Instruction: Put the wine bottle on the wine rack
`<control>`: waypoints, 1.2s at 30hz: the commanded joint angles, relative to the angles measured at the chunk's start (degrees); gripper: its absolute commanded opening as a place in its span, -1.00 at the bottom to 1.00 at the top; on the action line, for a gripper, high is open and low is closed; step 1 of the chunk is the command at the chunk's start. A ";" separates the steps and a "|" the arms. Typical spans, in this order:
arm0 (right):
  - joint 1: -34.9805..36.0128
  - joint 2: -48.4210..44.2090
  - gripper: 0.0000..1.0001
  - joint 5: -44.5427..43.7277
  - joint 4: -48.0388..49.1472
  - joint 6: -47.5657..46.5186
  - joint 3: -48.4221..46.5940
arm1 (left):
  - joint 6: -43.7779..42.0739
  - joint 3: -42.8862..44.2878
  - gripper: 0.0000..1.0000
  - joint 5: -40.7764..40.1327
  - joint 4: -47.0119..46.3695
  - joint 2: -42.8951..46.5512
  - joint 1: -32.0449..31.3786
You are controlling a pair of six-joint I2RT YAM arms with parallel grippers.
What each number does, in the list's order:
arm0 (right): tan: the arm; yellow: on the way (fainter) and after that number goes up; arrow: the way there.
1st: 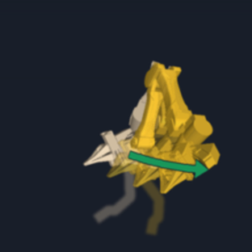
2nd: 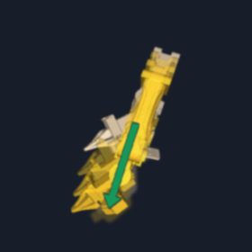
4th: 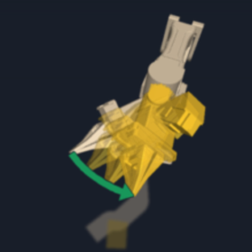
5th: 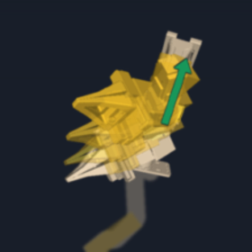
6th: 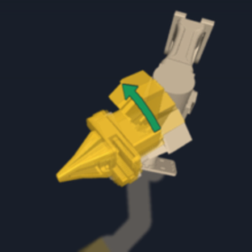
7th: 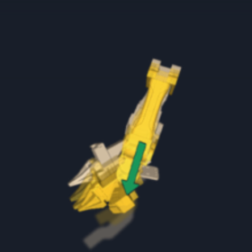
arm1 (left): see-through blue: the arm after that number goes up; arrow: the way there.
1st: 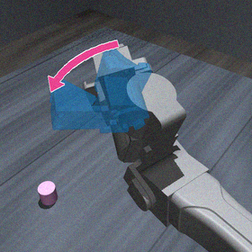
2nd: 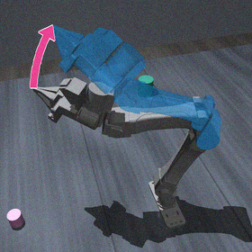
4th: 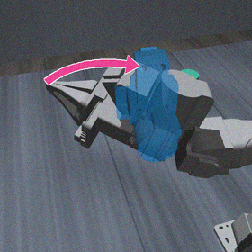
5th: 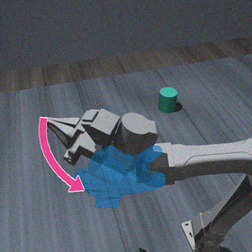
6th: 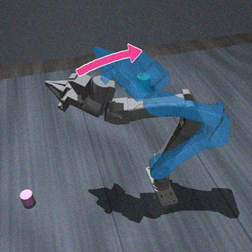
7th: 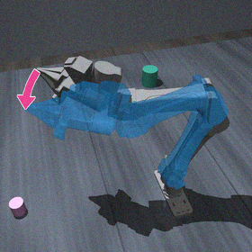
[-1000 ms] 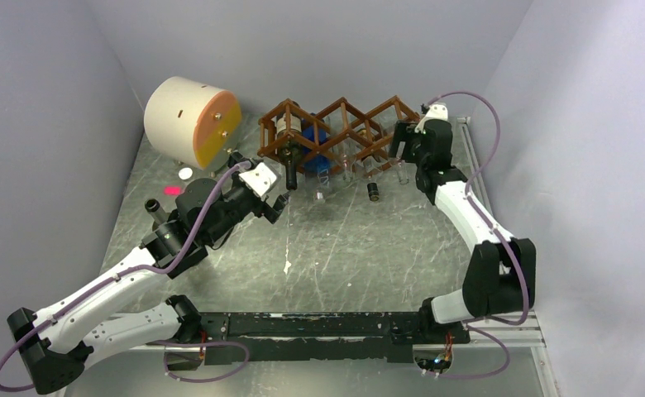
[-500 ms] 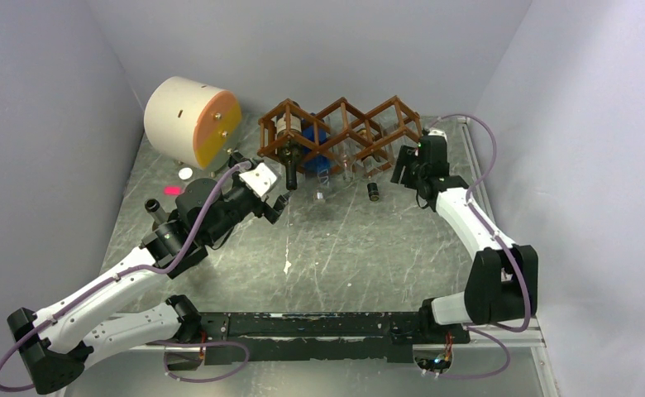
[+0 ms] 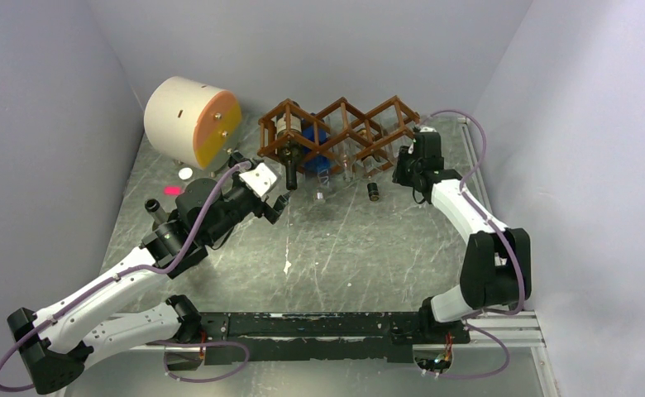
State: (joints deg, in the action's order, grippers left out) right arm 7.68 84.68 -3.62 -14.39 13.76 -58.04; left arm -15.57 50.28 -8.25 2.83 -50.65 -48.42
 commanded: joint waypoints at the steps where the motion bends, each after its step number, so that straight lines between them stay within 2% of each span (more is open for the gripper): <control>1: -0.48 1.35 -0.37 -0.97 2.04 -1.10 -3.03 | 0.70 0.04 0.96 0.85 -1.51 0.29 0.29; 3: -0.49 1.60 -0.24 -0.97 1.43 -0.95 -3.58 | 0.63 0.05 0.96 0.76 -1.50 0.40 0.26; 6: -0.48 1.22 0.17 -0.72 -0.32 -0.56 -4.38 | 0.93 0.20 0.96 0.82 -1.44 0.44 0.22; 9: -0.48 -0.68 0.33 -0.05 -2.04 0.08 -4.58 | 1.45 0.20 0.96 1.15 -1.58 0.93 0.23; 15: -0.41 -7.24 0.37 1.07 -5.32 1.87 -4.15 | 3.35 2.90 0.96 -2.00 -0.63 0.63 0.28; 22: -0.39 -15.25 0.36 5.74 -6.36 5.53 -3.37 | 6.81 9.24 0.96 -13.60 3.69 -3.21 3.17; 30: -0.31 -22.12 0.35 17.24 -5.88 4.88 -4.60 | 19.24 17.04 0.96 -14.55 15.16 -6.10 18.98; 36: 0.14 -26.82 0.36 21.57 -2.52 5.17 -1.92 | 28.72 20.22 0.96 -19.77 25.29 -5.37 29.23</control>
State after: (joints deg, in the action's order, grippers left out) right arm 7.62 60.82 13.21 -20.21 18.68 -61.23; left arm 4.69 67.18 -23.20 19.27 -57.10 -23.77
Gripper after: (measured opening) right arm 0.676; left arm 0.982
